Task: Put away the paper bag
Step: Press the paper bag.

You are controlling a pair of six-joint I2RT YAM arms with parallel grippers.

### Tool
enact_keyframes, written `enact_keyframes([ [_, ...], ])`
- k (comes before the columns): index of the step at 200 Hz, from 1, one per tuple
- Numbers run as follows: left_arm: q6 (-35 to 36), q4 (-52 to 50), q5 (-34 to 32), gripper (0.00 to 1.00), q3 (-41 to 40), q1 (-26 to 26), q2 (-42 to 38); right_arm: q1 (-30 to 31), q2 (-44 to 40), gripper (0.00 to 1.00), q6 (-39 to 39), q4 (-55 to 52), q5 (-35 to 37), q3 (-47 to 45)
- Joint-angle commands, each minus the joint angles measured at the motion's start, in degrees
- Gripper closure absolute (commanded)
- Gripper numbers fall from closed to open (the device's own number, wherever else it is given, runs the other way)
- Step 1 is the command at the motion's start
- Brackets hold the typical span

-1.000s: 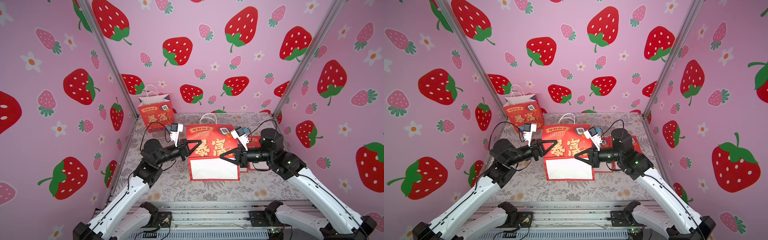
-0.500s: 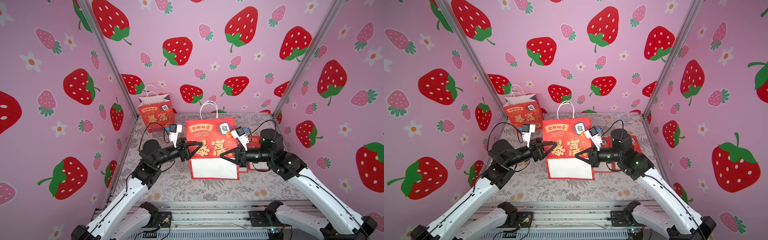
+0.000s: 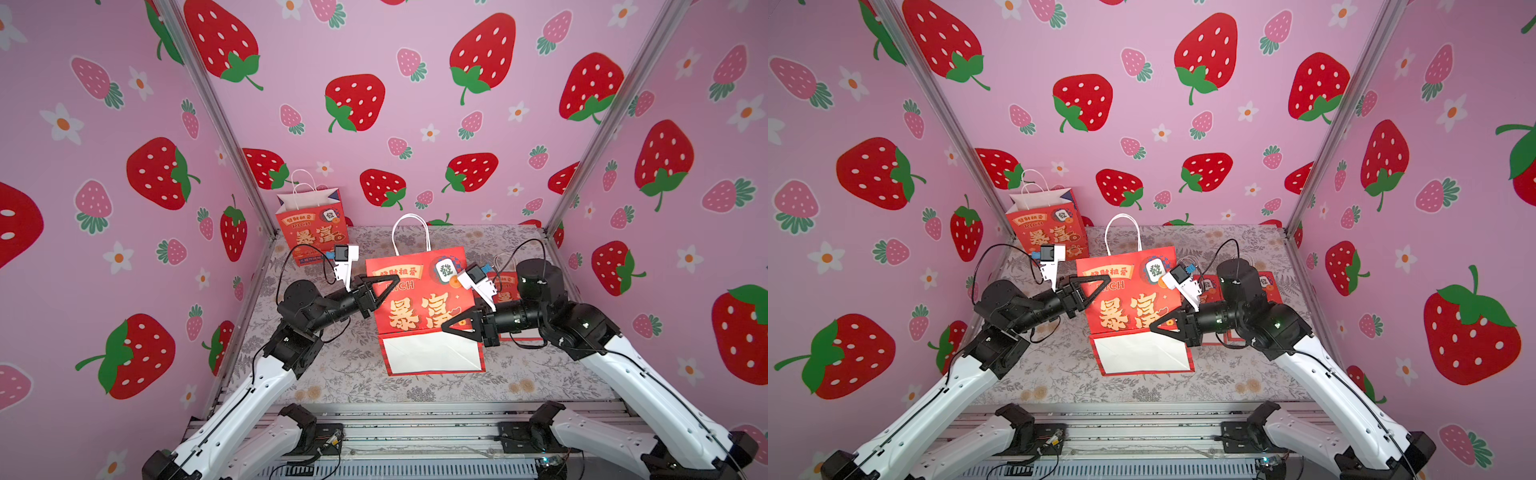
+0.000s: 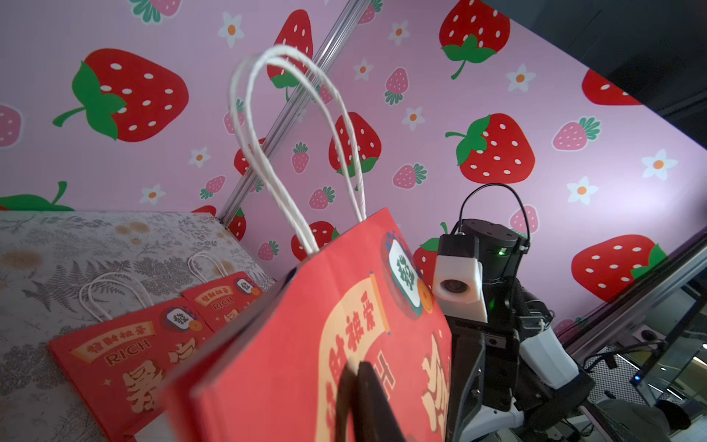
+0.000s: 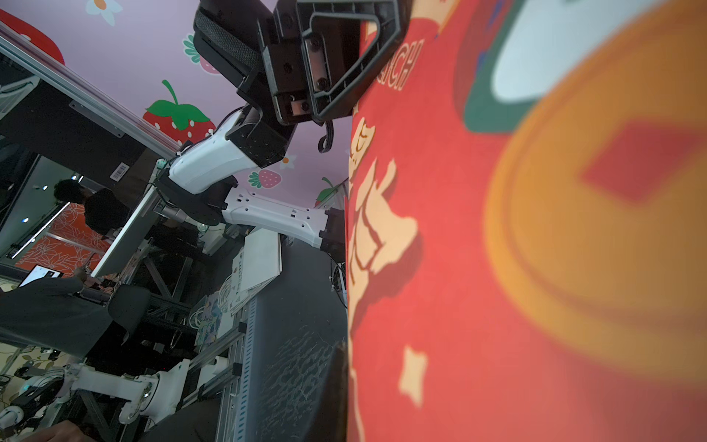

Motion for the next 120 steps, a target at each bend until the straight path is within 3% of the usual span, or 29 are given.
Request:
enact_keyframes([
  [1, 1.1, 0.6, -3.6, 0.87, 1.3, 0.3, -0.9, 0.6, 0.0, 0.92, -3.3, -5.7, 1.8, 1.6],
  [51, 2.0, -0.8, -4.6, 0.93, 1.3, 0.3, -1.7, 0.6, -0.8, 0.86, -2.8, -6.8, 8.8, 2.4],
  [78, 2.7, -1.6, -5.2, 0.93, 1.2, 0.3, -2.6, 0.6, -1.4, 0.94, -0.3, -3.6, 11.2, 1.5],
  [96, 3.7, -2.2, -4.5, 0.88, 1.3, 0.3, -3.3, 0.4, -1.8, 1.0, 2.0, -0.2, 11.6, 0.3],
  [120, 5.1, -1.7, -2.5, 0.77, 0.9, 0.3, -4.3, 0.4, -1.2, 1.0, 5.0, 4.1, 9.9, -1.1],
])
